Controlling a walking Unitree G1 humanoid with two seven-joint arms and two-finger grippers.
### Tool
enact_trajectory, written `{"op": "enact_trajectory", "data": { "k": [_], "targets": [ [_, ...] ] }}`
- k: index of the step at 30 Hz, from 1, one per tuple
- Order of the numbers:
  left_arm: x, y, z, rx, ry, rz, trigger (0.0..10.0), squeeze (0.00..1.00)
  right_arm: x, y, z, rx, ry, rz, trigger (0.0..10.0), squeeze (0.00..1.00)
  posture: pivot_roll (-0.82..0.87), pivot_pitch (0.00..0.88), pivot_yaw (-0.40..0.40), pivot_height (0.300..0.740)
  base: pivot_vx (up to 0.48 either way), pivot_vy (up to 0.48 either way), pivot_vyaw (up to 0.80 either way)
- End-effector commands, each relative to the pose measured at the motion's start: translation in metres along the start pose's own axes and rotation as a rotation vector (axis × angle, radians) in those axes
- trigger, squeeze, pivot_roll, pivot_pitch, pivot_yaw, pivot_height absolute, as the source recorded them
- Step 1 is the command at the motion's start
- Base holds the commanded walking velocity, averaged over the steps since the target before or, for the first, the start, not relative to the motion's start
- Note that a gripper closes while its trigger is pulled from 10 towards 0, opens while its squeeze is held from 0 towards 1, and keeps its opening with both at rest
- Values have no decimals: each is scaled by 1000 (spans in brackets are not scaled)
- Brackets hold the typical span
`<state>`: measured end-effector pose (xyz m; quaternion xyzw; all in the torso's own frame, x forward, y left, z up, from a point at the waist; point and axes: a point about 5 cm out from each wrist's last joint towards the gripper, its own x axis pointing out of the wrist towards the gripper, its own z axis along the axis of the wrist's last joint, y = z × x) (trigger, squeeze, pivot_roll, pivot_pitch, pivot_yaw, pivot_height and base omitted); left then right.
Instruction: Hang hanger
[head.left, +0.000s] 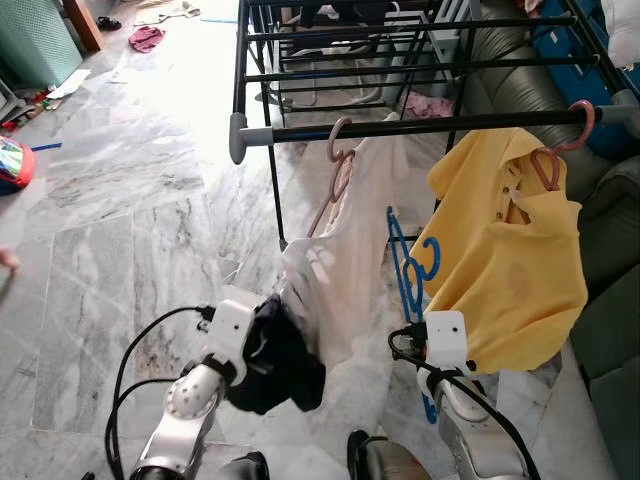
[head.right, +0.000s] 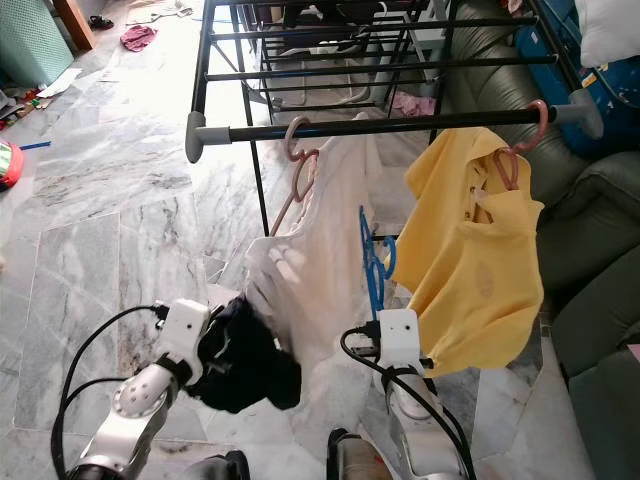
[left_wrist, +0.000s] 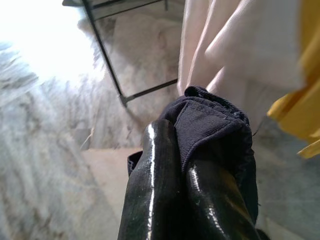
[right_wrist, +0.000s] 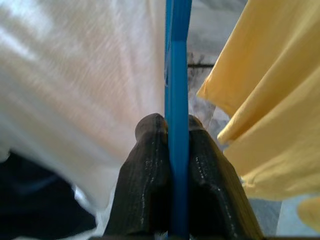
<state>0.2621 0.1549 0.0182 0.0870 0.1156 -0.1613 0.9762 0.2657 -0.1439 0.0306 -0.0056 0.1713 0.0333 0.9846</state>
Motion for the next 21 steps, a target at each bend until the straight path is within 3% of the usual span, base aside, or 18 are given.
{"op": "enact_trajectory", "data": {
  "k": [1,4,7,14,21],
  "targets": [
    [-4,4,-2,13,-4,34,10000,0,-3,-1,-1,22,-13,1,10000,0,-101,212,6,740,0,0,0],
    [-6,8,-4,-15,6,82,10000,0,-4,-1,-2,26,-14,12,10000,0,-100,212,6,740,0,0,0],
    [-5,5,-4,10,-1,84,10000,0,-2,-5,0,50,-19,-5,10000,0,-78,216,-6,740,0,0,0],
    [2,6,1,-19,-12,130,10000,0,4,9,11,26,-46,61,10000,0,-95,219,-30,740,0,0,0],
    [8,3,9,-27,-30,148,10000,0,6,10,14,40,-56,73,10000,0,-86,217,-26,740,-108,0,0]
  ]
}}
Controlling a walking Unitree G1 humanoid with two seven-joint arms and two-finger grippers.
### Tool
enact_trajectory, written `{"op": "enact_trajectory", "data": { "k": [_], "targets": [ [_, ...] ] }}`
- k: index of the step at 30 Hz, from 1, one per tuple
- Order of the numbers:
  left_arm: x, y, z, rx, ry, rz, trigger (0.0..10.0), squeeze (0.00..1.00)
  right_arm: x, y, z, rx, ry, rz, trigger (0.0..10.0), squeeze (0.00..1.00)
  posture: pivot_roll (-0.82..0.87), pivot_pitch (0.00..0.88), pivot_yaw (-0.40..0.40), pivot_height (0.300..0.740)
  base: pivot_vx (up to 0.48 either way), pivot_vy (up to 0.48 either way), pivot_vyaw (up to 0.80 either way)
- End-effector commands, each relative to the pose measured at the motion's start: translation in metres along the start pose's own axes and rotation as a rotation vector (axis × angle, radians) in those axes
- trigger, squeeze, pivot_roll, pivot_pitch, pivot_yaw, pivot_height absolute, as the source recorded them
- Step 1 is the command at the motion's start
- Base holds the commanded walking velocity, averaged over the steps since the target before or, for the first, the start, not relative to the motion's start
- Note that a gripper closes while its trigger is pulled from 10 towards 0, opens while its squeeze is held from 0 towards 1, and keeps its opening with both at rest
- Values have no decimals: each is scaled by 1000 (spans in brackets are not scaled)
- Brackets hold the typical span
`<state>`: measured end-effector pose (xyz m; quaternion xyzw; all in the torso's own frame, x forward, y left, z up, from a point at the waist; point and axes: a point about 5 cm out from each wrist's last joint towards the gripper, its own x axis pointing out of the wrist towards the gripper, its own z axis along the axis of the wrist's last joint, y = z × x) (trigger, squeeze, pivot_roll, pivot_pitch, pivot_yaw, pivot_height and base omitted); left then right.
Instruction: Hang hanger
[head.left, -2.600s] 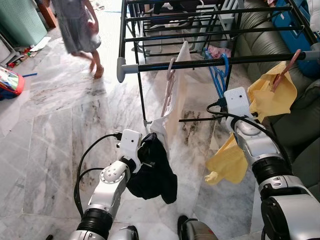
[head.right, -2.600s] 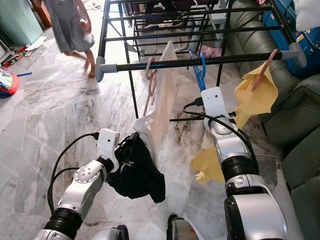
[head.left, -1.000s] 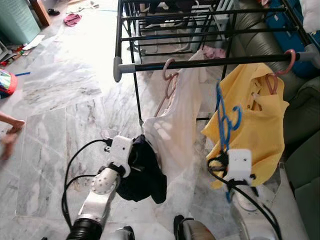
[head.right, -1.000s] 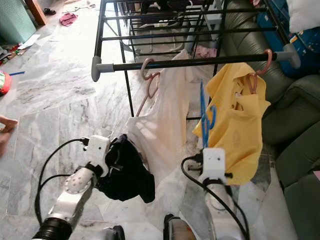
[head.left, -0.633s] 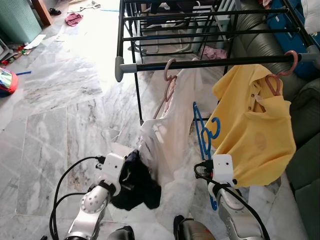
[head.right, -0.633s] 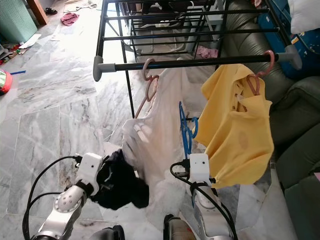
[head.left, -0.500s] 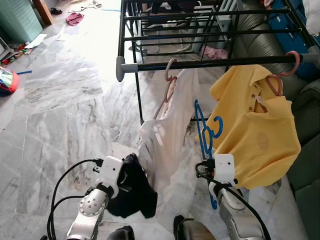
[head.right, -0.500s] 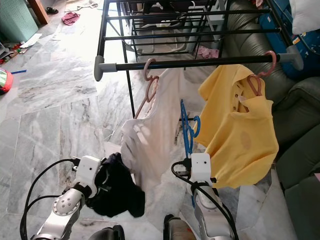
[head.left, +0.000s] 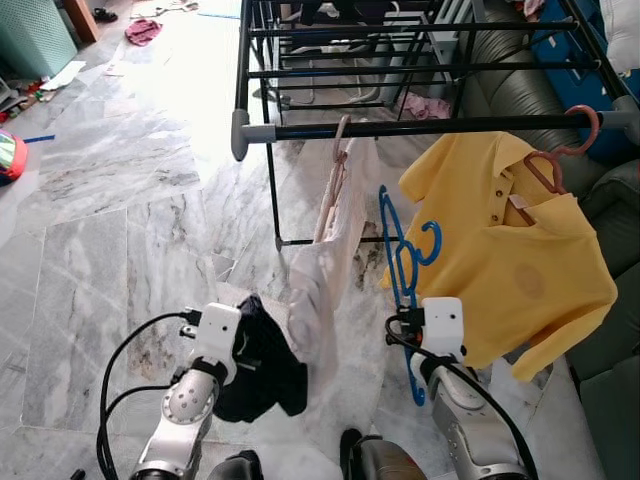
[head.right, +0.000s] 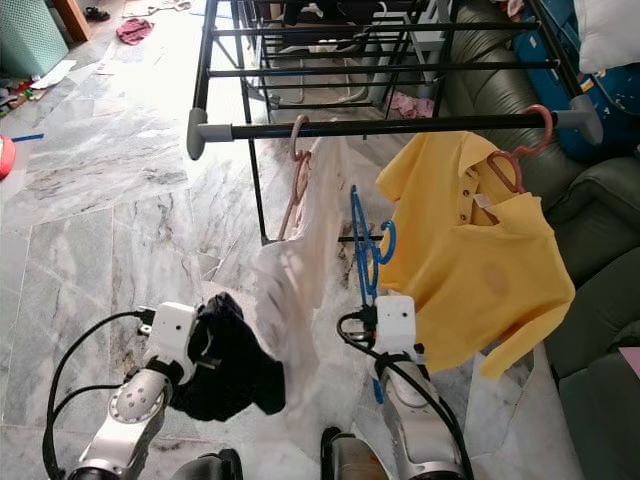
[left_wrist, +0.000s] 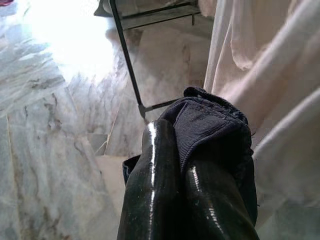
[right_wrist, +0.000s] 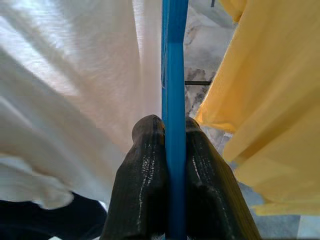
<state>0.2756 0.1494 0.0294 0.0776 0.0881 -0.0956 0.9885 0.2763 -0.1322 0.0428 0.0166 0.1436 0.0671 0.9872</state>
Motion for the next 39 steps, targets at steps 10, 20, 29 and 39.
{"op": "enact_trajectory", "data": {
  "k": [10,20,29,39],
  "targets": [
    [1,4,-5,5,31,28,10000,0,-1,3,-7,16,30,10,10000,0,-85,180,-26,740,-270,0,0],
    [10,-1,-2,18,25,13,10000,0,5,0,-4,-43,7,15,10000,0,-83,110,-35,740,-289,0,0],
    [16,-4,1,17,25,1,10000,0,4,-4,-7,-88,-13,-16,10000,0,-84,72,-26,740,-281,0,0],
    [14,-8,-5,30,45,-9,10000,0,5,2,-8,-97,-20,13,10000,0,-97,79,0,740,-283,0,0]
  ]
}}
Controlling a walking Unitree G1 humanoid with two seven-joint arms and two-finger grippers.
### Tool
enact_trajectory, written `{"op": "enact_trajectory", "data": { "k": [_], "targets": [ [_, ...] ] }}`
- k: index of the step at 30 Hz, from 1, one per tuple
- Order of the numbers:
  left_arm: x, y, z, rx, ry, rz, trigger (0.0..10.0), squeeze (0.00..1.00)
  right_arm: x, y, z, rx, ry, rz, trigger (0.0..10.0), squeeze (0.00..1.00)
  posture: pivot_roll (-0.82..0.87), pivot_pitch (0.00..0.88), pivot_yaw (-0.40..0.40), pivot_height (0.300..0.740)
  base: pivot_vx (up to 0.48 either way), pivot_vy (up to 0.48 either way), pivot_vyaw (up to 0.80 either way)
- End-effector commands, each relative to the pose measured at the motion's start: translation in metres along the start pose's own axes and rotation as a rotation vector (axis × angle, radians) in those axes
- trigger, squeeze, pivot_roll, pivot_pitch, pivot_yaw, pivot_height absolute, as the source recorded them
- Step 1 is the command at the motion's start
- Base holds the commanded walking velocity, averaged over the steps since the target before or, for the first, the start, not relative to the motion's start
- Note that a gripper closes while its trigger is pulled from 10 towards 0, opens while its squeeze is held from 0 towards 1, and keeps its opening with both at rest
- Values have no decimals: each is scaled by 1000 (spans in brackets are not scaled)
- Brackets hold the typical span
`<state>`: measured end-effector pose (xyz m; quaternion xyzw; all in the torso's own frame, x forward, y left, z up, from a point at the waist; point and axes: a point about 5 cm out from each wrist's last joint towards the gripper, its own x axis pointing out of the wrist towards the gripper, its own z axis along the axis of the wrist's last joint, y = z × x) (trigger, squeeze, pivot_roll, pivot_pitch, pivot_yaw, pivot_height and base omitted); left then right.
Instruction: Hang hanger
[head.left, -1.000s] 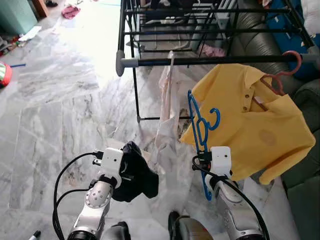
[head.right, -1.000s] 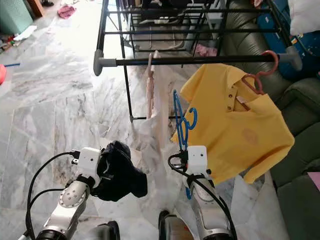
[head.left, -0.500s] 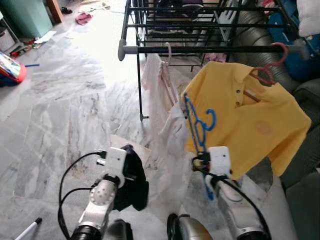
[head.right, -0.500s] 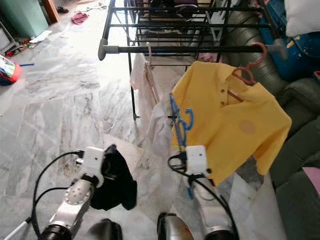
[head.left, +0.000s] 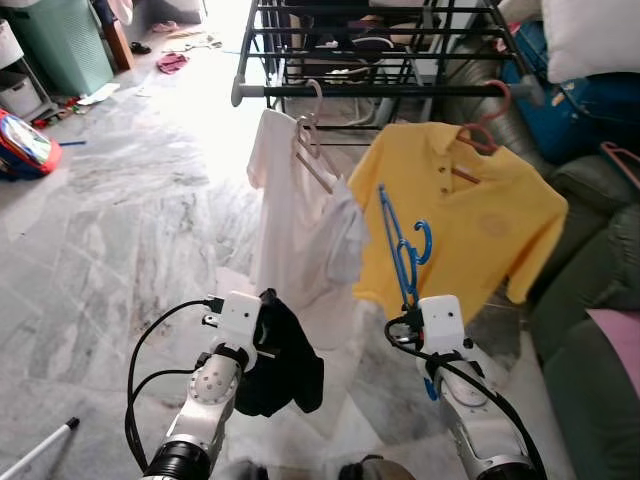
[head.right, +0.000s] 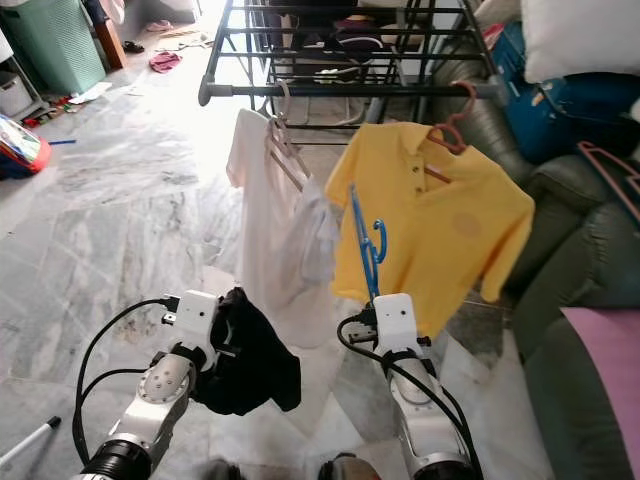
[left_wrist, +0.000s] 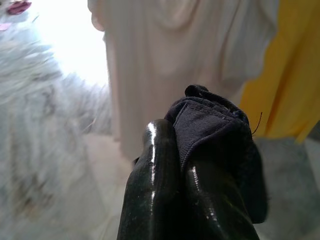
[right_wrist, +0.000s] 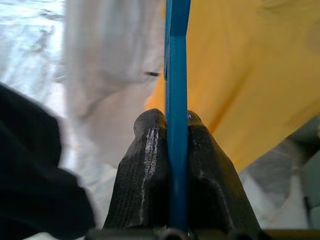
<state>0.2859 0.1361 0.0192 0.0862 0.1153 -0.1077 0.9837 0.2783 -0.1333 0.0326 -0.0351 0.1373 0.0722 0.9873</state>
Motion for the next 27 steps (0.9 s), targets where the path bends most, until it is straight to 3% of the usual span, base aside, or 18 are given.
{"op": "enact_trajectory", "data": {
  "k": [1,10,22,27],
  "targets": [
    [-1,4,0,13,-7,20,10000,0,0,5,2,14,-21,19,10000,0,-97,79,0,740,-281,0,0],
    [2,7,1,12,-6,37,10000,0,0,17,9,2,-52,106,10000,0,-98,85,6,740,-280,0,0],
    [3,14,4,-6,-21,83,10000,0,0,24,18,-12,-84,151,10000,0,-98,121,10,740,0,0,0],
    [6,17,9,2,-33,103,10000,0,-1,26,20,-27,-91,163,10000,0,-96,135,10,740,0,0,655]
  ]
}}
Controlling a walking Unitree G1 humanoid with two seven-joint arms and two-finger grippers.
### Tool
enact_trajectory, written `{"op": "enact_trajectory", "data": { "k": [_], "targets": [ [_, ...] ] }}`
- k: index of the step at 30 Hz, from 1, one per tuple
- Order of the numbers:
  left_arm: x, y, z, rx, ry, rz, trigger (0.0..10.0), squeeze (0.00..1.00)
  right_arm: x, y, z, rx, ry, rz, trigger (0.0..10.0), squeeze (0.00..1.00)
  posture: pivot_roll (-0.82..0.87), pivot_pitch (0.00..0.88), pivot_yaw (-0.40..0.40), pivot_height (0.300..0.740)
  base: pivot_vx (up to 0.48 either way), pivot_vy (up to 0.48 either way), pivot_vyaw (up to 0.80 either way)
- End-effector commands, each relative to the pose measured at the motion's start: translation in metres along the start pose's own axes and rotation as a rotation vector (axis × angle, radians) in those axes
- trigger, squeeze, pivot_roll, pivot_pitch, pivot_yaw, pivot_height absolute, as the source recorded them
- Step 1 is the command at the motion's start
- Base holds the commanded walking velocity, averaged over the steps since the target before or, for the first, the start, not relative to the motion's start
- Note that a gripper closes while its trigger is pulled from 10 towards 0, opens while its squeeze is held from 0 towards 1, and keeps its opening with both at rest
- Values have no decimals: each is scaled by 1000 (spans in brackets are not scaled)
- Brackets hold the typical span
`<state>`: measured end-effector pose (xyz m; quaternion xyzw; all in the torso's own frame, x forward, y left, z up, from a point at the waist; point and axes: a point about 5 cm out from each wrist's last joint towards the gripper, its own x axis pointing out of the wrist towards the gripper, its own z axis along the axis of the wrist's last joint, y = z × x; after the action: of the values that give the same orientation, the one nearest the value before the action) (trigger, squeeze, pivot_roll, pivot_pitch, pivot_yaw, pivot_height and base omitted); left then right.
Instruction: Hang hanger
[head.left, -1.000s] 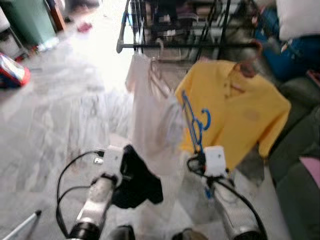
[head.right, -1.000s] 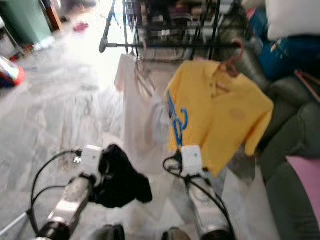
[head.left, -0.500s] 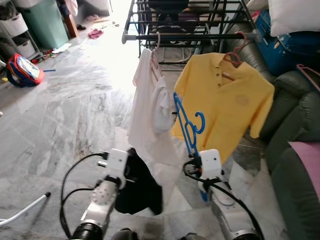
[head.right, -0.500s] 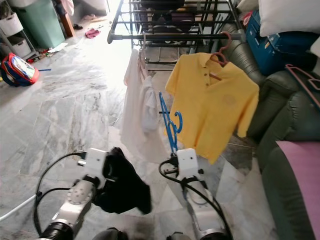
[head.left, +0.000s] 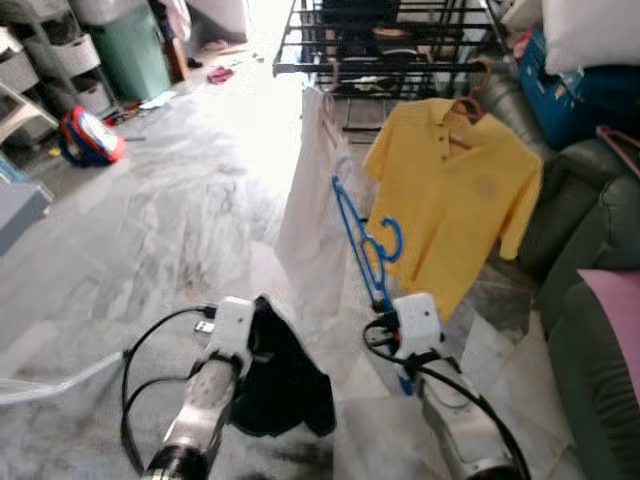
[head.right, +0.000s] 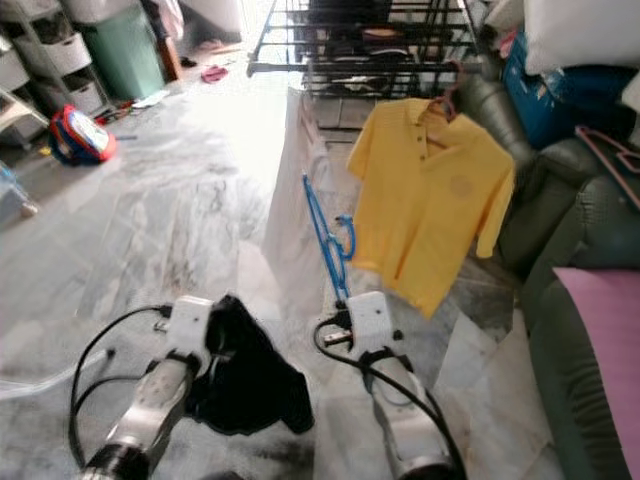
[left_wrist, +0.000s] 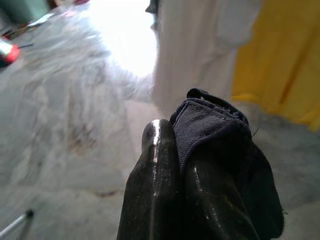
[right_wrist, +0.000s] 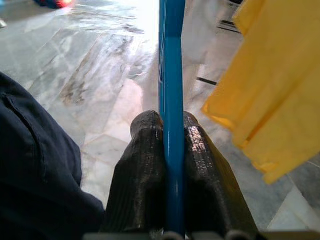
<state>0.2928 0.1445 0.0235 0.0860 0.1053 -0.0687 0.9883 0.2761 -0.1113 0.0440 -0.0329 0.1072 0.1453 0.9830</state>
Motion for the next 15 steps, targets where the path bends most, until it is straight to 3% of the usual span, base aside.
{"op": "enact_trajectory", "data": {
  "k": [1,15],
  "targets": [
    [3,7,6,12,-21,24,10000,0,2,4,8,-7,-26,20,10000,0,-96,135,10,740,0,0,800],
    [5,7,8,11,-15,9,10000,0,2,8,11,-67,-30,71,10000,0,-97,173,14,740,0,0,800]
  ]
}}
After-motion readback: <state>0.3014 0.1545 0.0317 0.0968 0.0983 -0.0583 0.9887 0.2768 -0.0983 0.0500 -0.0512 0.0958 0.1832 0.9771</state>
